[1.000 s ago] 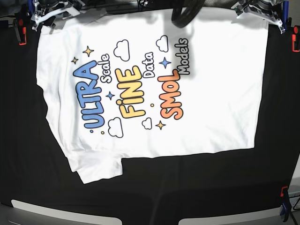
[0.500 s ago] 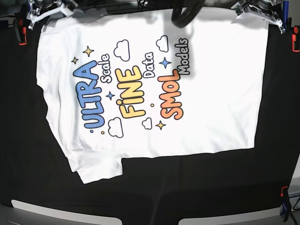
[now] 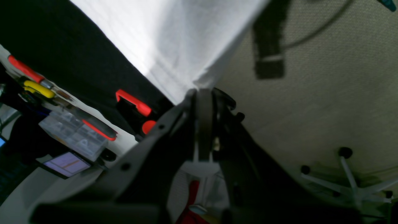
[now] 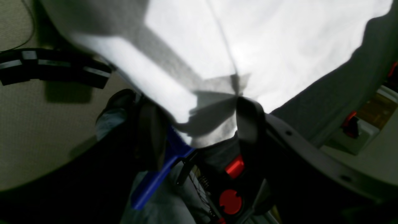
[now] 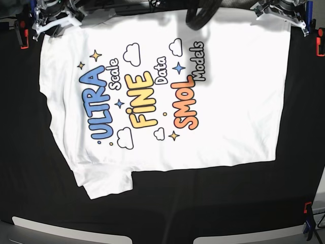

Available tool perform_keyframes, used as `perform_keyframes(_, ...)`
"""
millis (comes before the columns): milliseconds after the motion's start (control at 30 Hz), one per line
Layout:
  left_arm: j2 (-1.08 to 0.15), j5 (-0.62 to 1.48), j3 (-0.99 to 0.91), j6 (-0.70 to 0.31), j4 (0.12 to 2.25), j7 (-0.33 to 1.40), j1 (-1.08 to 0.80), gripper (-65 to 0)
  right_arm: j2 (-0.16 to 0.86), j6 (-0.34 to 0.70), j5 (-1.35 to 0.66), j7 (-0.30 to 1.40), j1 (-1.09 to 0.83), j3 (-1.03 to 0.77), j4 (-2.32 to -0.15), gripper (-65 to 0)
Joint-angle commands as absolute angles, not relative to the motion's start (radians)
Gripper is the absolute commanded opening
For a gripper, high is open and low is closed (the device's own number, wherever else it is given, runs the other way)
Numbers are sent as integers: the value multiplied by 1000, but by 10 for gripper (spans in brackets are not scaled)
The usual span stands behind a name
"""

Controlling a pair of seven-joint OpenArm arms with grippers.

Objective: Layout the t-shirt on the table in an organized manner, then fold the t-shirt properly
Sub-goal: 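Hold the shirt edge raised with both grippers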

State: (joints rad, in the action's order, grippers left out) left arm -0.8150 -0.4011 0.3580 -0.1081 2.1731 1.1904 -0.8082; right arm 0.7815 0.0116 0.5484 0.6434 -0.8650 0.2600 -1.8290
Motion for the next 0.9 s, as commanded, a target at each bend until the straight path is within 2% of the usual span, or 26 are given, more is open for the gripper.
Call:
perform_keyframes(0,-829,-418,353,-100,2189,1204,-817,-650,795,-3,567,640,-873,256,-1840,-315)
perform_keyframes(133,-829,-418,353,-100,2189,1204,-817,-650,795,-4,573,674,-898,256,-1842,-428)
perform_keyframes(267,-829,-418,353,-100,2189,1204,-817,-650,795,-22,622,681,-936,256,-1852,-508)
perform_keyframes(400,-829,-418,353,-100,2189,1204,-817,-650,795,-73,683,692,-966,256,-1901,-650)
perform_keyframes(867,-829,-419,352,-101,2189,1204,-814,-650,795,-88,686,715,-962,255,-2045,-650)
